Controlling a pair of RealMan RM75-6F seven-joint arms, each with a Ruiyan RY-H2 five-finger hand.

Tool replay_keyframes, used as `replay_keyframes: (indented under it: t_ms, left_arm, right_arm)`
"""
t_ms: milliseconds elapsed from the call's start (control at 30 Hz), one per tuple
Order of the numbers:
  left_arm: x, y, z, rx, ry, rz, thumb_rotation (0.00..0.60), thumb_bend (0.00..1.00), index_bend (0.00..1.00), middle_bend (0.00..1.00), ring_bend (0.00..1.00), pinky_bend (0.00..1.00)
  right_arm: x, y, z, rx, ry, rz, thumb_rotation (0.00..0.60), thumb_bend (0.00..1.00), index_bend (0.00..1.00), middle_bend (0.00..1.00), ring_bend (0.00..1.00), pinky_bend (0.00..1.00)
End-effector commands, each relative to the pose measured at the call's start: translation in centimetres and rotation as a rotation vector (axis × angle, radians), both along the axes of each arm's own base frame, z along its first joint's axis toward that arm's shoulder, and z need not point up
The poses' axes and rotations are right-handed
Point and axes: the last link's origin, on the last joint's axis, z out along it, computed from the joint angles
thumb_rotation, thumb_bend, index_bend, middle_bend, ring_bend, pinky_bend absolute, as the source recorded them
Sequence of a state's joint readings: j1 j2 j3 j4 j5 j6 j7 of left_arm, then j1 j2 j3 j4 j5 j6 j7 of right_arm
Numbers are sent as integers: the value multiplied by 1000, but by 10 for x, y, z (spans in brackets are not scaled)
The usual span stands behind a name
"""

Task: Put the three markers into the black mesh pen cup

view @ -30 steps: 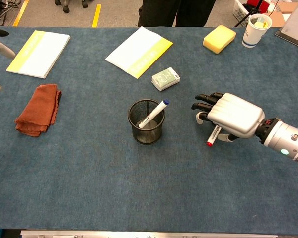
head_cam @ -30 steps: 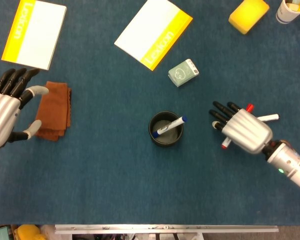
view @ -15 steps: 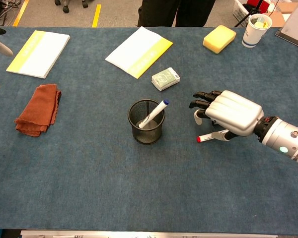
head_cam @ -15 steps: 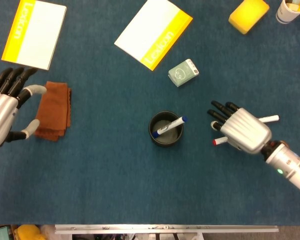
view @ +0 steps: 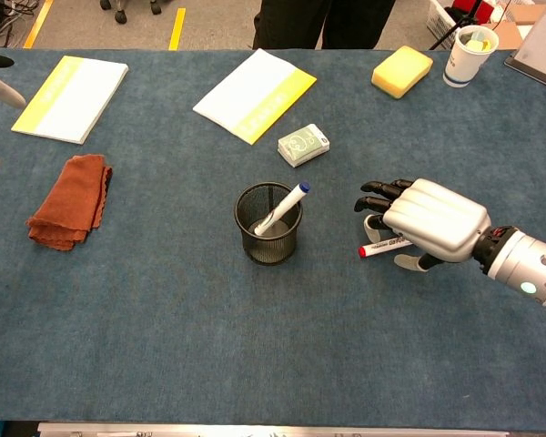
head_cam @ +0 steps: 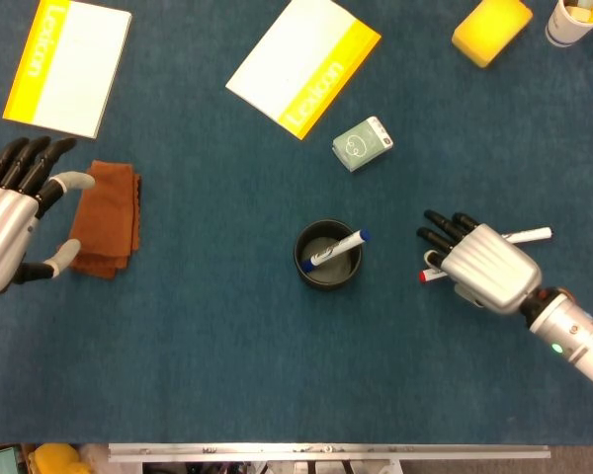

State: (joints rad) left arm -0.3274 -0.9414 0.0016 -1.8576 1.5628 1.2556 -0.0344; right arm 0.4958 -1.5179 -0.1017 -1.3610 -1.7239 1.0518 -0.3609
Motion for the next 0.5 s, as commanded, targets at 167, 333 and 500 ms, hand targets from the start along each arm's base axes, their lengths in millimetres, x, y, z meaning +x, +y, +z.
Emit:
replay_keyframes:
  t_ms: [167, 333, 500]
  left_arm:
    - [-2, 0, 0, 0, 3, 6, 600, 281, 265, 71, 0, 6]
    - [-3, 0, 1, 1, 2, 7, 600, 281, 265, 71, 0, 6]
    - [-3, 0, 1, 2, 2, 9, 600, 281, 265, 71, 0, 6]
  right_arm:
    - [0, -8, -8, -8, 3, -9, 600, 208, 493, 244, 96, 267]
    - [0, -9, -12, -5, 8, -9, 600, 208, 526, 252, 96, 267]
    - [-1, -10, -13, -6, 7, -12, 600, 209, 558, 261, 96, 267]
